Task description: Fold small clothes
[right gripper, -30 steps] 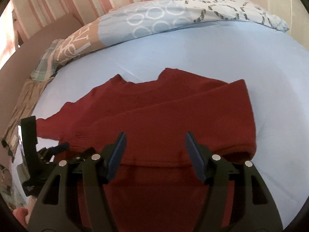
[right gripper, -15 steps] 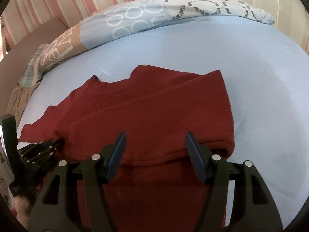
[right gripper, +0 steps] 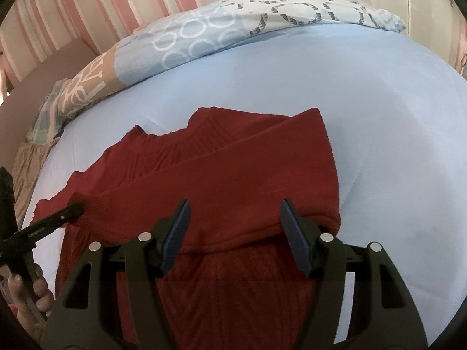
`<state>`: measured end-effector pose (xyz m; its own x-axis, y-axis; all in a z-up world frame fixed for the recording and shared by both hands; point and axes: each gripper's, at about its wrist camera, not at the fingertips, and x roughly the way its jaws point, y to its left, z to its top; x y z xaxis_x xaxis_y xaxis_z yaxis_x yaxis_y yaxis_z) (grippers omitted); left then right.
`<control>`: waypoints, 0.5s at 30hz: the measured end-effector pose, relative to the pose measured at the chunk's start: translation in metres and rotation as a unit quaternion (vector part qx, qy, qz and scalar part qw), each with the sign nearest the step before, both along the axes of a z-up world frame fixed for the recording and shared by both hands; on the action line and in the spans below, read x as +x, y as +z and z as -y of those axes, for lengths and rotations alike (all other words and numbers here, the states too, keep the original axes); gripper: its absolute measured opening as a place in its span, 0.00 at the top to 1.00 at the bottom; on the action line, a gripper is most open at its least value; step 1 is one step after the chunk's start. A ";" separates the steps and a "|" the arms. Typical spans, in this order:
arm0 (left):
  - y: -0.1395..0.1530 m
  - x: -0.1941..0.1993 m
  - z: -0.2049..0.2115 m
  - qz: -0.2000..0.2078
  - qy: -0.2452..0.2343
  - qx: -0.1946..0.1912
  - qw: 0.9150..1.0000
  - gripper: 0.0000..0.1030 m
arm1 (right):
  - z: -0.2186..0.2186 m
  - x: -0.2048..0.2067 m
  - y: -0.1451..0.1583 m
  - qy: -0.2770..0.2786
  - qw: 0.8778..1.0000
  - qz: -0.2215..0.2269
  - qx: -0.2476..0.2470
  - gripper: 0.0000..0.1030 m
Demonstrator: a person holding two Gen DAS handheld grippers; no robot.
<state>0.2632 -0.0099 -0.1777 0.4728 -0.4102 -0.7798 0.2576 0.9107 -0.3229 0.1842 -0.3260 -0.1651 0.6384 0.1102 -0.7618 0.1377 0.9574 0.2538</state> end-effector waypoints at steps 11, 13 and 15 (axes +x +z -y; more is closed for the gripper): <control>0.055 0.020 -0.011 0.135 0.033 0.122 0.983 0.89 | -0.001 0.012 0.017 -0.006 0.999 0.038 -0.014 0.36; 0.043 0.023 -0.018 0.121 0.030 0.133 0.983 0.89 | -0.004 0.017 0.009 -0.003 1.000 0.025 -0.019 0.36; 0.021 0.024 -0.022 0.095 0.025 0.141 0.985 0.89 | -0.007 0.027 -0.006 -0.003 0.999 -0.002 -0.034 0.36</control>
